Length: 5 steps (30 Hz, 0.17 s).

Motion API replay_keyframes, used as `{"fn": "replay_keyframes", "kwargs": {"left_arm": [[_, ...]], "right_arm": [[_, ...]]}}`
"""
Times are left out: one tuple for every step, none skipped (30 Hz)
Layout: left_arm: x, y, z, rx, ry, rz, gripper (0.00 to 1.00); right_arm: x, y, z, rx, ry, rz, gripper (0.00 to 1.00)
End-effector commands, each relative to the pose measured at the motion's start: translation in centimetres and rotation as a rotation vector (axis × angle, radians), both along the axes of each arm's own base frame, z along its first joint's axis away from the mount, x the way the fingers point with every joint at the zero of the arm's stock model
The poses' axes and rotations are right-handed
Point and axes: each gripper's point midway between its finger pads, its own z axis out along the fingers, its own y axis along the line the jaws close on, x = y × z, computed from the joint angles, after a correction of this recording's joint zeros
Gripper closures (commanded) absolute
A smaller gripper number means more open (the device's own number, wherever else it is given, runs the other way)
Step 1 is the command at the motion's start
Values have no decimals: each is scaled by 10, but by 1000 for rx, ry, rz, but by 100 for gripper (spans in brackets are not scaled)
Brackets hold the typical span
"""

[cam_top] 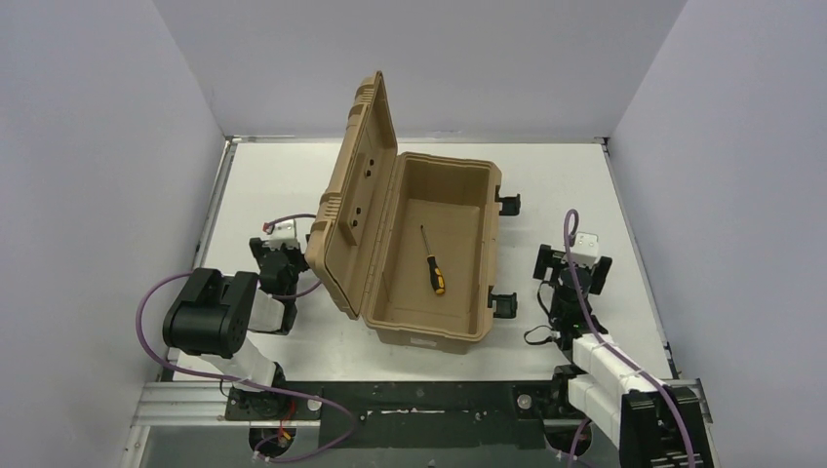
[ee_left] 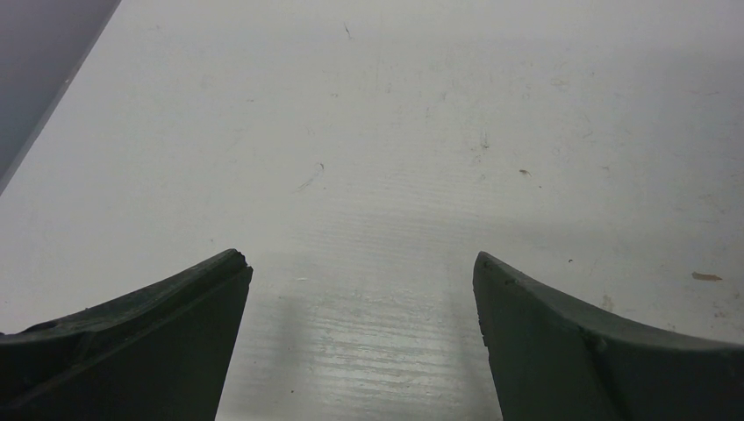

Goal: Put the screwdriver in the bin

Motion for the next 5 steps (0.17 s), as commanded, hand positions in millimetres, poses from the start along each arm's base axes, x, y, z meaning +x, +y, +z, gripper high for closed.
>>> {"fn": "replay_keyframes", "kwargs": {"left_arm": [[8, -1, 17, -7, -52, -7, 3], [9, -2, 16, -7, -45, -11, 3], [9, -1, 16, -8, -46, -10, 3], [8, 0, 17, -7, -51, -5, 3], [7, 0, 18, -7, -54, -5, 3]], "right_arm": [[15, -3, 40, 52, -207, -33, 0], [15, -2, 41, 53, -210, -30, 0], [15, -2, 43, 52, -216, -24, 0], [16, -1, 46, 50, -225, -21, 0], [16, -1, 49, 48, -232, -21, 0]]}}
